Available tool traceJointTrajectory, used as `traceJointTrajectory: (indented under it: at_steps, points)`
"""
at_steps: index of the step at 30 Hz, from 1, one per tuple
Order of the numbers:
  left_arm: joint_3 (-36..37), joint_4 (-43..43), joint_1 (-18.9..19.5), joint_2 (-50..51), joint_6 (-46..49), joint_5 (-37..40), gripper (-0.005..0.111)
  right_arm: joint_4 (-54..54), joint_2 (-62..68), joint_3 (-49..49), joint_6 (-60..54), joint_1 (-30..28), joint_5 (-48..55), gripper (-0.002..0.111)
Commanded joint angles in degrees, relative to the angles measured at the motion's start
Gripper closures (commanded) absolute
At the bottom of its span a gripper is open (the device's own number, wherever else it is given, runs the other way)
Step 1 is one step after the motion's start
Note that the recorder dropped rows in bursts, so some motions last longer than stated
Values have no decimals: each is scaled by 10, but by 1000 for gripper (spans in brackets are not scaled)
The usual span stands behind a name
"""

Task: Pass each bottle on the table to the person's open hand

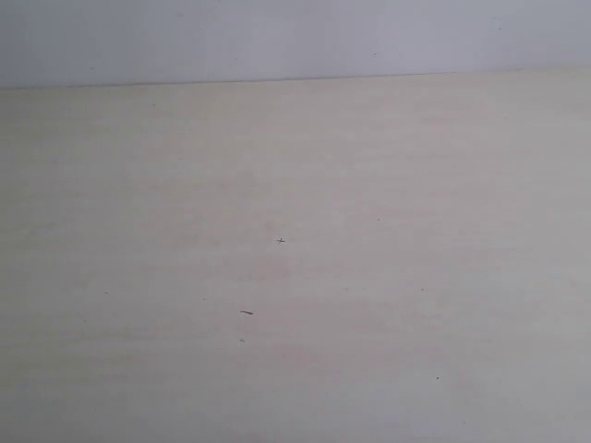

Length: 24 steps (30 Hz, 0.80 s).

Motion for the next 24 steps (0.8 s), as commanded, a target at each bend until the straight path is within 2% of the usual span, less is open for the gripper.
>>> traceJointTrajectory:
  at_steps: [1,3,5,15,21,24]
  points:
    - [2,249,12,-3,-324,47,100,2,-2,2,0,-2,-6,108]
    - [2,314,23,-3,-412,74,100,2,-2,2,2,-2,-6,108]
    - [2,339,27,-3,-441,83,100,2,-2,2,2,-2,-6,108]
    - [2,336,27,-3,-384,88,100,2,-2,2,2,-2,-6,108]
    - [2,246,27,-3,-384,88,100,2,-2,2,3,-2,-6,108]
    - [2,249,27,-3,-384,88,100,2,-2,2,3,-2,-6,108]
